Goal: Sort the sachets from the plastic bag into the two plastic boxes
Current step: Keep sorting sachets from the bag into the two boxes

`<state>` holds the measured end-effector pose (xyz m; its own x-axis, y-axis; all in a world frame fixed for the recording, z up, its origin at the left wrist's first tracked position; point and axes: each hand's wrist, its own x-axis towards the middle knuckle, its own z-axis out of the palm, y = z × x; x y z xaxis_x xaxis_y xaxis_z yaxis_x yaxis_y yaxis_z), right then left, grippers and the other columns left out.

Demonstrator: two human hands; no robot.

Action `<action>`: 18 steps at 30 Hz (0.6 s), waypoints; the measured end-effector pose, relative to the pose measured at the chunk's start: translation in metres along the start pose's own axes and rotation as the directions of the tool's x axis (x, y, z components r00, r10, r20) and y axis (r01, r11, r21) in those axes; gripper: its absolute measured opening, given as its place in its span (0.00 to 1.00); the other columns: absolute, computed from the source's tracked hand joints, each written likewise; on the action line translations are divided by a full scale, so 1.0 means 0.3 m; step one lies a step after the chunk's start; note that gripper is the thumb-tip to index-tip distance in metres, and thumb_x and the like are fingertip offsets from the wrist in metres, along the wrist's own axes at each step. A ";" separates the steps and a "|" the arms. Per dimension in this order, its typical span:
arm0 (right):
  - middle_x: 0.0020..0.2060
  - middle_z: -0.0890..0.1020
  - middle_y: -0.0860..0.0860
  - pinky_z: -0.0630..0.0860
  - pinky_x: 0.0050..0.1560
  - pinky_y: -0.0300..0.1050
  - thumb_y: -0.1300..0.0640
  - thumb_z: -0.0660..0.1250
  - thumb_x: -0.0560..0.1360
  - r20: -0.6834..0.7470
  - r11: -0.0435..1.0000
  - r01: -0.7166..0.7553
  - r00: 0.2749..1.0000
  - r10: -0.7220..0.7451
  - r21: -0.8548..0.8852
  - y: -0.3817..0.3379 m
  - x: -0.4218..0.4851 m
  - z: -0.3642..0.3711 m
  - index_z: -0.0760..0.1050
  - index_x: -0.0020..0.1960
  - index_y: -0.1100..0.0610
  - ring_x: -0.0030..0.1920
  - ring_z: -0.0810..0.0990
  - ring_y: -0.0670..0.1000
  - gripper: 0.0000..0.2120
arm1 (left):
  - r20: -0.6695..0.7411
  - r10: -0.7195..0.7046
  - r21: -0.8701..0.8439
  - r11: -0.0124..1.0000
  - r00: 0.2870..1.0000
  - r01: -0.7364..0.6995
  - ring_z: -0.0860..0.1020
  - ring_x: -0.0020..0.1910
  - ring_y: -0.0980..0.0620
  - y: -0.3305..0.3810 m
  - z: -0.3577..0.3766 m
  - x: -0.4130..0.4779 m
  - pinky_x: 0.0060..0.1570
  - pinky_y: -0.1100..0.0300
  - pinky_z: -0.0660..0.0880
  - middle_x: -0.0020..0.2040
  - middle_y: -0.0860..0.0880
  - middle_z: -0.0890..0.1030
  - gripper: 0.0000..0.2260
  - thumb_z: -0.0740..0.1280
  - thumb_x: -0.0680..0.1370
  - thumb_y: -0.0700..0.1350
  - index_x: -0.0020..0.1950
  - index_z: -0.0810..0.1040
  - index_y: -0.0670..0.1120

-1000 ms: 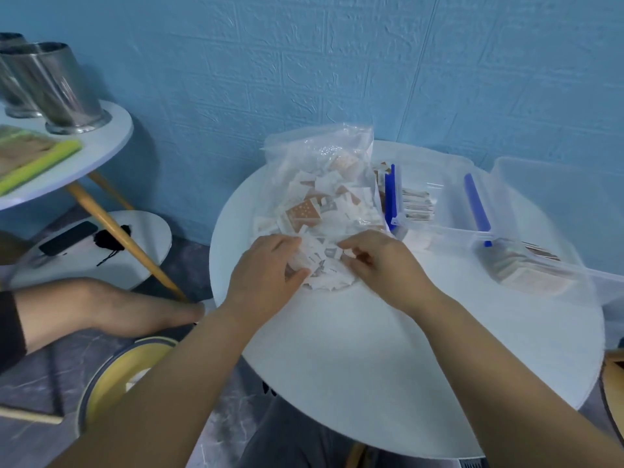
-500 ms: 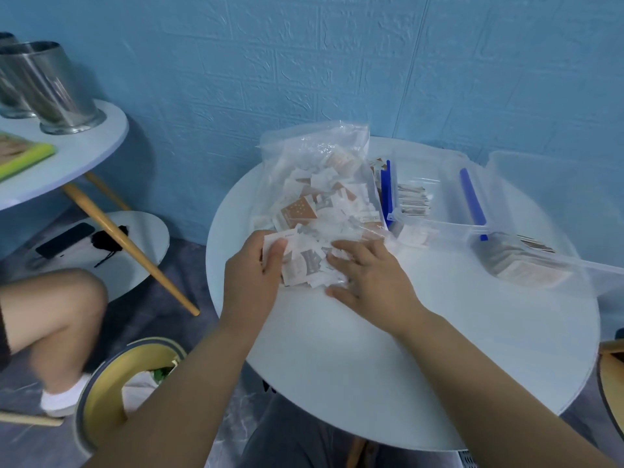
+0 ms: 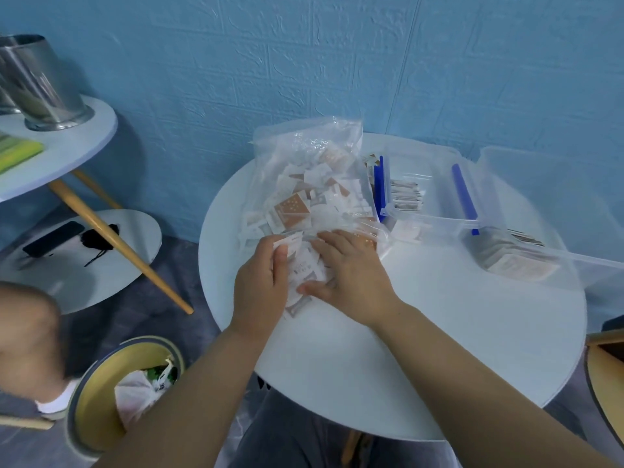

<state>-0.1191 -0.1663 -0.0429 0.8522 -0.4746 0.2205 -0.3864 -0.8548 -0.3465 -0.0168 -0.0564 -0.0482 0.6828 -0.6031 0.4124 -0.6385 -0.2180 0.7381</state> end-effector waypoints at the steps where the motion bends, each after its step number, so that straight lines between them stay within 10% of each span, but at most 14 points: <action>1: 0.64 0.74 0.52 0.61 0.67 0.49 0.40 0.71 0.66 -0.019 1.000 -0.012 1.000 0.012 0.007 -0.006 0.001 0.002 0.71 0.67 0.55 0.67 0.68 0.54 0.34 | -0.011 -0.007 -0.010 1.000 1.000 0.007 0.75 0.44 0.55 0.000 -0.001 0.001 0.40 0.68 0.69 0.48 0.51 0.78 0.18 0.53 0.78 0.51 0.57 0.74 0.42; 8: 0.59 0.77 0.51 0.59 0.62 0.40 0.48 0.74 0.66 -0.081 0.986 -0.123 0.988 0.133 0.114 -0.012 0.004 -0.002 0.71 0.67 0.53 0.61 0.70 0.53 0.31 | -0.019 -0.055 -0.039 0.998 0.998 0.054 0.74 0.46 0.58 0.005 -0.012 -0.004 0.39 0.77 0.69 0.48 0.56 0.75 0.21 0.53 0.76 0.56 0.56 0.75 0.43; 13: 0.34 0.76 0.45 0.63 0.39 0.37 0.53 0.75 0.66 -0.023 0.911 -0.191 0.976 0.215 0.366 -0.007 0.022 0.000 0.80 0.54 0.52 0.33 0.69 0.43 0.17 | -0.019 -0.050 -0.064 0.997 0.999 0.049 0.75 0.47 0.57 0.011 -0.015 -0.010 0.42 0.80 0.69 0.48 0.55 0.76 0.22 0.53 0.76 0.55 0.57 0.75 0.42; 18: 0.35 0.74 0.44 0.68 0.38 0.33 0.58 0.70 0.72 0.085 0.758 -0.320 0.939 0.333 0.568 -0.001 0.013 -0.039 0.78 0.50 0.55 0.34 0.71 0.43 0.08 | -0.100 -0.068 -0.088 0.994 0.993 0.059 0.75 0.47 0.57 0.007 -0.019 -0.017 0.41 0.81 0.68 0.48 0.54 0.76 0.14 0.56 0.80 0.48 0.56 0.75 0.40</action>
<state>-0.1198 -0.1703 -0.0311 0.7015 -0.7126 0.0144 -0.3653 -0.3768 -0.8512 -0.0195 -0.0493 -0.0456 0.7564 -0.5076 0.4126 -0.5633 -0.1847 0.8054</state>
